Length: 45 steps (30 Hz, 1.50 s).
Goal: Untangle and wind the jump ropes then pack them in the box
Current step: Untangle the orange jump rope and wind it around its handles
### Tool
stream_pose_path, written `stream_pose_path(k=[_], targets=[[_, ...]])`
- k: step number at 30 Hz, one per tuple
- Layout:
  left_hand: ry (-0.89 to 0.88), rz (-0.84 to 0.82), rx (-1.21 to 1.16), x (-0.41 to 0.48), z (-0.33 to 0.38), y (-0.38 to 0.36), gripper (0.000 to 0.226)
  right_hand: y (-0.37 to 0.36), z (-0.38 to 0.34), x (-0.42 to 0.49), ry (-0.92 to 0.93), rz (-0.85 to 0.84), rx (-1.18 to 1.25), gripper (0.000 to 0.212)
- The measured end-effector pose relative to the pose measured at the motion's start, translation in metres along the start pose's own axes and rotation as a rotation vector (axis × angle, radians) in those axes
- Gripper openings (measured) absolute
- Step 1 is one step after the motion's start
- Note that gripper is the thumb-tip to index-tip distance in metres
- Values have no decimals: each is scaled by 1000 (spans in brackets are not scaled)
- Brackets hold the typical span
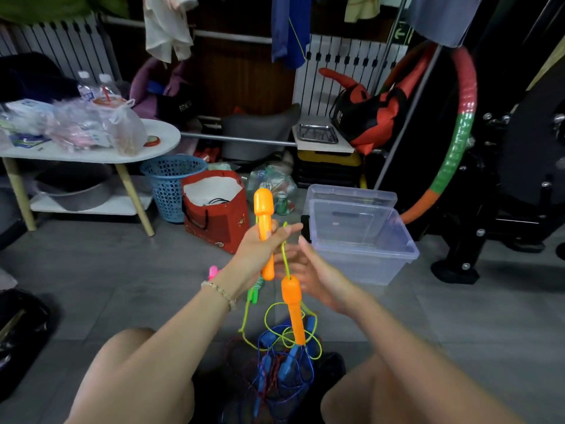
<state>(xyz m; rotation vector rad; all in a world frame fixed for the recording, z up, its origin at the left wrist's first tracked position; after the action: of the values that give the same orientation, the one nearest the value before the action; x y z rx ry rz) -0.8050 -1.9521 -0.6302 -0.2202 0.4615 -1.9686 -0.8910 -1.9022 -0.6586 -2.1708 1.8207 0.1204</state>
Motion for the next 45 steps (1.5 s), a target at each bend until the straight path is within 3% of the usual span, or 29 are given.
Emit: stream_pose_path(k=[3,8,10,14,17,20,25,31,34,36,40,45], targets=[[-12,34,-25,9,2,6,28,-5,23,-9,-30,-68,38,67],[10,105,82,11,-7,22,13,1,24,-10,59,33,-10,22],[81,98,165,2,-22,26,14,10,10,-6,134,122,38,24],[242,-98,245,-25,-50,20,32,36,-23,-9,246,315,14,15],[304,-237,283,-41,-56,6,35,42,-32,-10,263,366,-65,11],[319,-274,235,-45,-55,-4,39,37,-33,-10,251,345,-129,16],[277,-238,201,-42,-44,-10,24,36,-36,-11,248,336,-157,22],[273,-220,192,-42,-43,-12,21,33,-37,-13,257,323,-211,19],[306,-233,148,-44,-43,-15,22,41,-41,-14,294,436,-309,36],[342,-282,150,-48,-41,-21,19,36,-50,-17,343,415,-334,45],[385,-364,184,-54,-35,-32,15,16,-61,-16,331,188,-229,37],[400,-341,206,-53,-30,-30,12,14,-58,-15,291,216,-144,21]])
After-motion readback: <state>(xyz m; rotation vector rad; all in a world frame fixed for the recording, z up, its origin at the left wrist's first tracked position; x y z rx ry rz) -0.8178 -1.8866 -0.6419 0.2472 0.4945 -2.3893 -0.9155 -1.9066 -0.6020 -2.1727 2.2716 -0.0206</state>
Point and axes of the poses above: each hand's wrist, its own x-axis towards the middle knuckle, its own y-axis out of the back of the hand, z = x × y, the point moved 7 cm from there along x, towards the middle knuckle
